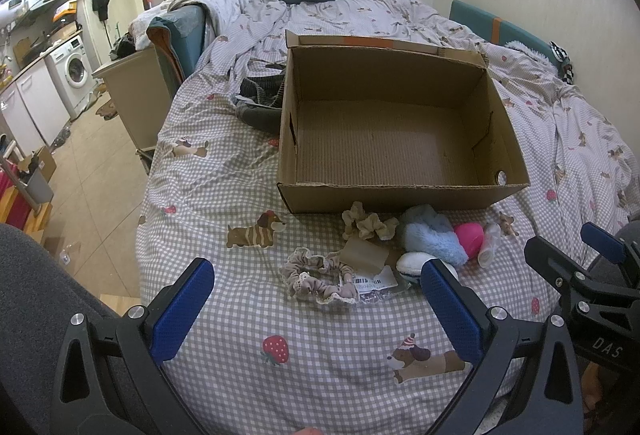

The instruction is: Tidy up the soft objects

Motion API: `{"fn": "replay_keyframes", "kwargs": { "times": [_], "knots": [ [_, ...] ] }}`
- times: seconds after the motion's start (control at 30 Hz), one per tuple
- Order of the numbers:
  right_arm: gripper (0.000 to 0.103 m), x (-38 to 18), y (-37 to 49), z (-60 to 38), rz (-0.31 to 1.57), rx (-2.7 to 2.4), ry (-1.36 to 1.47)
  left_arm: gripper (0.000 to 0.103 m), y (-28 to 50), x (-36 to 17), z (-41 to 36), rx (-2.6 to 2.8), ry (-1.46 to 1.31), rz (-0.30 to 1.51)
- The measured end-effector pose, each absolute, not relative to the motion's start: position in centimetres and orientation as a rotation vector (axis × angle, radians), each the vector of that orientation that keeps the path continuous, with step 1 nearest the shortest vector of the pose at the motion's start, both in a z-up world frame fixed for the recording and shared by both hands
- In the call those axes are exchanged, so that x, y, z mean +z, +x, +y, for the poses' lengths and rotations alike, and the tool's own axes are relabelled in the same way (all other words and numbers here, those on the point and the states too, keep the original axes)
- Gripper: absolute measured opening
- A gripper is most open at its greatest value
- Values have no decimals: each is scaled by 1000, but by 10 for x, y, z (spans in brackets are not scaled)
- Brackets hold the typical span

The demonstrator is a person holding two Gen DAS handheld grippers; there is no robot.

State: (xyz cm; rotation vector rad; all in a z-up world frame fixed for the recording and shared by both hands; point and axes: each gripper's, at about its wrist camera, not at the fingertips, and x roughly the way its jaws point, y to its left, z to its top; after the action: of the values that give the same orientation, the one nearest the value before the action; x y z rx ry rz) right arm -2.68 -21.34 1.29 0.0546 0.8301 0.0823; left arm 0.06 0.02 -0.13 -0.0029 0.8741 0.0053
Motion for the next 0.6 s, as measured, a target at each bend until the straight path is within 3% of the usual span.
{"fn": "replay_keyframes", "kwargs": {
  "times": [0.6],
  "knots": [
    [103,13,-27,-213,830,82,54,103,1,-3,1,5,-5,876]
  ]
}}
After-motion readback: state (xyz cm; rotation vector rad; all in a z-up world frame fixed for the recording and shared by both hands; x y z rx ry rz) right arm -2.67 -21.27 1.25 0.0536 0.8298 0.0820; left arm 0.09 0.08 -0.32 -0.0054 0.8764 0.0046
